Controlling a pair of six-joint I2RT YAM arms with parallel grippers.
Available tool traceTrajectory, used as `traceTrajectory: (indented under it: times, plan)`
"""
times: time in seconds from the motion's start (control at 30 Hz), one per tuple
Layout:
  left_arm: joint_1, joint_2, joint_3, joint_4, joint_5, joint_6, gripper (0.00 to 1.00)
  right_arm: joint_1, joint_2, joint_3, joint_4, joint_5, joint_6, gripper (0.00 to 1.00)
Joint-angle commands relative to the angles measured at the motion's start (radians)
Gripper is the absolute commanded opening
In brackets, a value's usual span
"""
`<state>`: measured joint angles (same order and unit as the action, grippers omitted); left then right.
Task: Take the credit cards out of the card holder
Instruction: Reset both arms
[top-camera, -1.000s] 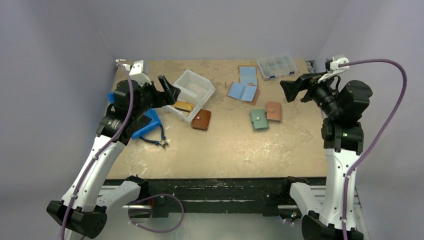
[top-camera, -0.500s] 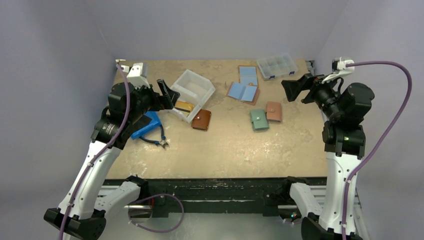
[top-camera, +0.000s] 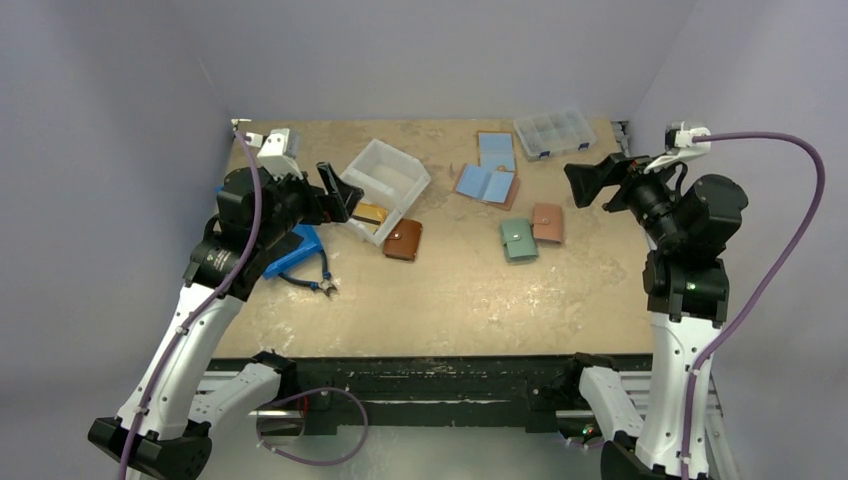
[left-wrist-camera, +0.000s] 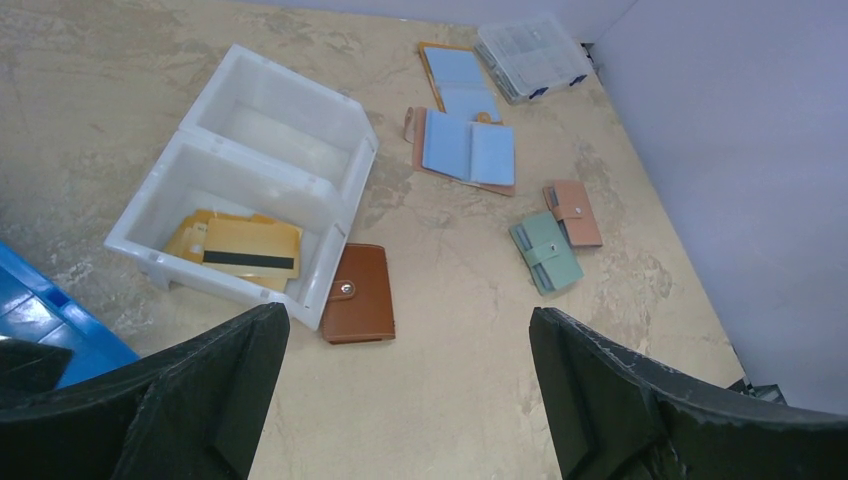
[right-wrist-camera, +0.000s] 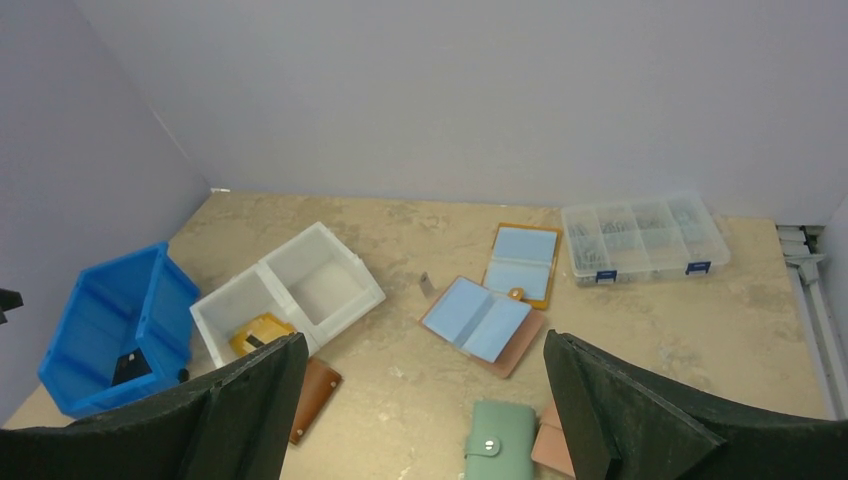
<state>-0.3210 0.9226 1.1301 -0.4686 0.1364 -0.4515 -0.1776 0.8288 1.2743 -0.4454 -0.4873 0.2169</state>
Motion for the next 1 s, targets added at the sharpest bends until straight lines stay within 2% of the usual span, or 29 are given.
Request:
traceTrajectory:
  times: [0.0, 0.97]
  plan:
    - [0.003, -0.014, -0.009, 0.053, 0.023, 0.021, 0.99, -0.002, 0.002, -0.005, 0.046, 0.021, 0.009, 0.99]
    - [0.003, 0.018, -0.062, 0.11, 0.034, 0.041, 0.99, -0.002, 0.024, -0.049, 0.099, 0.045, 0.03, 0.99]
